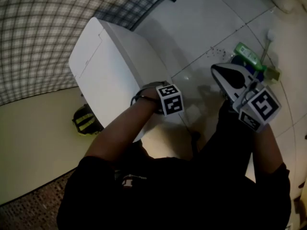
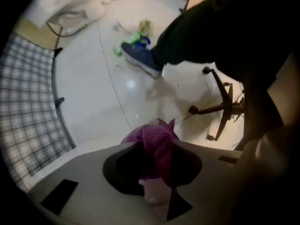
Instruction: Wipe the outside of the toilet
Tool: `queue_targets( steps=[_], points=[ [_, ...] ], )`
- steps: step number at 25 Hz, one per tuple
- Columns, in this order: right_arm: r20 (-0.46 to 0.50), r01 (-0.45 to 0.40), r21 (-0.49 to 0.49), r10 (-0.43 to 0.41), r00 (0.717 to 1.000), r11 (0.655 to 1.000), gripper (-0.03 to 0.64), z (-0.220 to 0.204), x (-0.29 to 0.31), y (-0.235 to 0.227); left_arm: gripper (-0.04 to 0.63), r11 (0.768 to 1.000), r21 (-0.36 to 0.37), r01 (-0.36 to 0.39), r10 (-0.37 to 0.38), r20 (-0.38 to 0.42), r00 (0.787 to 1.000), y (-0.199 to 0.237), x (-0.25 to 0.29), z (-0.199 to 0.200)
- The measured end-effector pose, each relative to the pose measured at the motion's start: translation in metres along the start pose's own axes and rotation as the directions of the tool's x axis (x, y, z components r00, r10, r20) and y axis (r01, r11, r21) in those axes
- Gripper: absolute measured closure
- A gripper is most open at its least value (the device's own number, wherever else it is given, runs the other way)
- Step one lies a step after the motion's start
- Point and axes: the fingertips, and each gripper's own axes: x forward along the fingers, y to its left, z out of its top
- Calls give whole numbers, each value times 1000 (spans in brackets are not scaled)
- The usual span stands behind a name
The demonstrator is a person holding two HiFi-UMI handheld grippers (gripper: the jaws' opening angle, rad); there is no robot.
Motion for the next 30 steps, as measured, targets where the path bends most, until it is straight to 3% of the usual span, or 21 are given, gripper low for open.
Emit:
queue_targets(
  steps=[2, 5, 8, 10, 11, 13, 16, 18, 19, 21, 23, 25, 30],
  points=[
    [18, -23, -50, 24, 1000, 998, 621, 26, -1, 24, 505, 995, -71, -68, 77, 132, 988, -22, -44, -4],
    [39, -62, -127, 67, 997, 990, 621, 61, -5, 70, 505, 962, -233, -139, 206, 290, 935, -56, -90, -23],
    [55, -88, -179, 99, 994, 980, 621, 78, -16, 117, 505, 888, -451, -92, 311, 440, 843, -99, -106, -45],
    [67, -80, -172, 93, 993, 982, 621, 78, -28, 141, 505, 815, -579, -10, 367, 503, 783, -132, -96, -62],
    [70, -73, -166, 85, 994, 983, 621, 76, -34, 150, 505, 768, -640, 34, 401, 522, 753, -144, -88, -70],
    [67, -55, -168, 67, 995, 984, 621, 74, -42, 163, 505, 649, -749, 137, 480, 542, 690, -158, -71, -84],
    [55, -33, -187, 44, 997, 982, 621, 68, -49, 183, 503, 421, -848, 323, 584, 526, 619, -163, -41, -109],
    [51, -31, -185, 41, 998, 982, 621, 63, -51, 196, 505, 286, -852, 438, 638, 511, 576, -164, -27, -120],
    [49, -31, -182, 41, 998, 983, 621, 61, -52, 202, 505, 240, -842, 483, 661, 506, 555, -164, -24, -121],
    [40, -31, -184, 39, 998, 983, 621, 56, -53, 214, 505, 171, -821, 545, 700, 491, 519, -162, -15, -123],
    [25, -33, -189, 38, 999, 982, 621, 51, -53, 226, 505, 123, -797, 591, 729, 476, 491, -159, -5, -126],
    [5, -37, -194, 39, 999, 980, 621, 46, -53, 237, 503, 93, -777, 622, 743, 470, 476, -155, 6, -124],
    [-49, -22, -214, 12, 999, 977, 621, 40, -50, 249, 503, 46, -751, 659, 724, 479, 496, -144, 50, -105]
  ],
)
